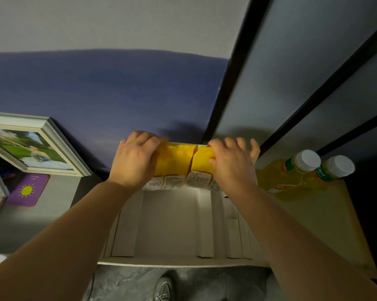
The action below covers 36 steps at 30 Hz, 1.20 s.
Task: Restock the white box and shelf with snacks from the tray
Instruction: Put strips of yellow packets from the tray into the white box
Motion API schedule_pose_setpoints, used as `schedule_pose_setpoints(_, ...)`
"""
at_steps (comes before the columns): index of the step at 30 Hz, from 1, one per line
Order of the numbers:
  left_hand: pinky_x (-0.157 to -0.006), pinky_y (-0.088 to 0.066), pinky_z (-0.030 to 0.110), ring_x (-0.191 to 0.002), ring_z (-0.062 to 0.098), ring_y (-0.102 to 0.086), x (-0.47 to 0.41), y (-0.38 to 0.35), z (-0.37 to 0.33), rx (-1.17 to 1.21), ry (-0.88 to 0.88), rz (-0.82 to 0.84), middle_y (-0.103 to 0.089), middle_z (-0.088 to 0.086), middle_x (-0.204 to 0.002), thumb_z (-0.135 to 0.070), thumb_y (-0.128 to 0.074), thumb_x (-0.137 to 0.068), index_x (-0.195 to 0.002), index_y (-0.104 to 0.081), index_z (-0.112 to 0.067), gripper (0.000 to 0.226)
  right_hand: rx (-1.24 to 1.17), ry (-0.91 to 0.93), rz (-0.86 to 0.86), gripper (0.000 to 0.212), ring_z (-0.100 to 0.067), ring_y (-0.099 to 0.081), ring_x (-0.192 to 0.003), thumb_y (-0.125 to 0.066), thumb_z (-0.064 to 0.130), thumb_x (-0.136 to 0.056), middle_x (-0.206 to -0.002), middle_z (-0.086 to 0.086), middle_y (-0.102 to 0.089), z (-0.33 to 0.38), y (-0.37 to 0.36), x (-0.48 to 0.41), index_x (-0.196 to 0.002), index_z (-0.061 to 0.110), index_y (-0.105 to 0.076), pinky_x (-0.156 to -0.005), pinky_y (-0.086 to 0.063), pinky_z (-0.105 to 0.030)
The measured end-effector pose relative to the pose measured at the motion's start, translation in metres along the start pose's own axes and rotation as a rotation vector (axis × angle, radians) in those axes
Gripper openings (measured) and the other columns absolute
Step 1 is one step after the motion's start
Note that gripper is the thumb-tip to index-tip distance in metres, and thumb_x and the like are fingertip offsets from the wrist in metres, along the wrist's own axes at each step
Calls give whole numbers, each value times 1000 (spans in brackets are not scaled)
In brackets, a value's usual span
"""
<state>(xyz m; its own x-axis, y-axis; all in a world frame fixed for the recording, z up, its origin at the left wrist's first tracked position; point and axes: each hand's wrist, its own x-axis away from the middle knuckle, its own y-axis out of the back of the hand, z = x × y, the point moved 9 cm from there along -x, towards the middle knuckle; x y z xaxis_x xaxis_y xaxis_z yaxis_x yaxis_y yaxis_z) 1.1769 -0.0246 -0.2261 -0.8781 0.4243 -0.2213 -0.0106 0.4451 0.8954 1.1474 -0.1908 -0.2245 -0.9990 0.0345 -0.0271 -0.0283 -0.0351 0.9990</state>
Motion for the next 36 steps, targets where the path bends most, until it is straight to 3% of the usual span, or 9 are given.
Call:
schedule_pose_setpoints(5, -81, -41, 57, -109, 46, -46, 9, 0, 0, -117, 54, -66, -55, 20, -121, -3, -60, -74, -125, -50, -13, 53, -25, -23, 0, 68, -28, -25, -133, -66, 26, -83, -136, -5, -42, -3, -3, 3, -138, 30, -28, -110, -4, -55)
schedule_pose_setpoints(8, -91, -36, 59, -118, 47, -40, 8, 5, -11, -134, 19, -91, -46, 23, -132, -6, -55, -71, -130, -39, -18, 61, -49, -38, 11, 68, -27, -15, -138, -58, 27, -89, -146, -5, -31, -1, 0, 2, -143, 32, -17, -111, 1, -55)
schedule_pose_setpoints(13, -103, -20, 55, -125, 47, -35, 7, 7, -34, -188, -46, -89, -44, 23, -136, -9, -58, -69, -130, -39, -15, 64, -72, -53, 43, 71, -28, 0, -142, -52, 33, -91, -155, -5, -12, 6, 8, 6, -146, 31, -7, -110, 8, -56)
schedule_pose_setpoints(19, -103, -20, 55, -123, 48, -39, 18, 40, -53, -268, -18, -125, -48, 24, -132, -16, -71, -74, -124, -54, -10, 53, -130, -37, -4, 61, -28, -4, -141, -48, 40, -91, -154, -5, -16, 20, 40, 26, -144, 30, -19, -110, 6, -55)
schedule_pose_setpoints(22, -102, -25, 57, -121, 46, -41, 32, 70, -59, -283, 45, -162, -49, 23, -130, -27, -59, -81, -121, -56, -11, 43, -159, -25, -69, 58, -29, -10, -140, -52, 41, -89, -152, -6, -22, 31, 65, 41, -141, 30, -29, -110, 3, -55)
schedule_pose_setpoints(27, -102, -27, 57, -122, 43, -40, 75, 114, -74, -323, 133, -194, -48, 21, -131, -40, -44, -84, -122, -54, -14, 47, -178, 32, -112, 54, -31, -14, -139, -53, 42, -88, -151, -6, -26, 57, 103, 80, -138, 30, -35, -110, 0, -56)
schedule_pose_setpoints(36, -101, -27, 59, -121, 44, -43, 210, 183, -78, -378, 389, -225, -50, 20, -132, -45, -40, -83, -123, -56, -14, 53, -227, 172, -175, 52, -36, -25, -133, -61, 38, -83, -144, -9, -37, 128, 154, 170, -131, 26, -46, -107, -10, -58)
